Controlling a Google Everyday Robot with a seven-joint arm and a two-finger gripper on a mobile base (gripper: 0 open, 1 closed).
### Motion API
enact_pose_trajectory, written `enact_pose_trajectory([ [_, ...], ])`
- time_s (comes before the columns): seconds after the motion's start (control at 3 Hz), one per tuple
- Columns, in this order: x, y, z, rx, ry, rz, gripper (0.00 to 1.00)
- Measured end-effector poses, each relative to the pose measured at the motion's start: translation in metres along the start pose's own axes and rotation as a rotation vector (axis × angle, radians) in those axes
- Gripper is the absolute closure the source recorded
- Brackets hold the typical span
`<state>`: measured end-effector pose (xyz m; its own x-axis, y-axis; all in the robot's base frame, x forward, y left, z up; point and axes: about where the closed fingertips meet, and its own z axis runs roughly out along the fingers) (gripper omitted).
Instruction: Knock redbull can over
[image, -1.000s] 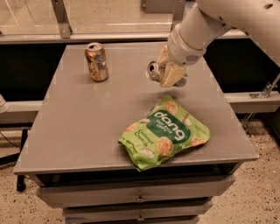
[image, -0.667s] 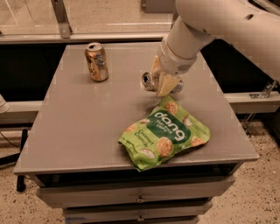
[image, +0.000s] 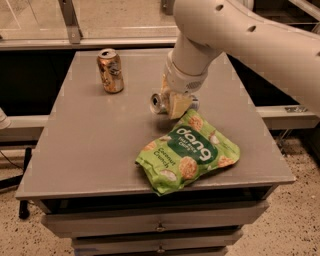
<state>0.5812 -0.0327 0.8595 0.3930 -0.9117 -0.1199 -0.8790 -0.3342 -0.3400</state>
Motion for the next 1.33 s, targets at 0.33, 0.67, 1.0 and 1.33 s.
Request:
enact_pose_trajectory([
  [0.33,-0.008,0.001,0.006,-0.025,0.003,-0.014,0.34],
  [0.67,-0.014,0.002,0.008,-0.044,-0.007,-0.022,0.11],
  [1.0,-0.018,0.003,0.008,-0.053,-0.016,-0.026,0.0],
  [1.33,-0.02,0.003,0.007,-0.059,-0.031,-0.023,0.0],
])
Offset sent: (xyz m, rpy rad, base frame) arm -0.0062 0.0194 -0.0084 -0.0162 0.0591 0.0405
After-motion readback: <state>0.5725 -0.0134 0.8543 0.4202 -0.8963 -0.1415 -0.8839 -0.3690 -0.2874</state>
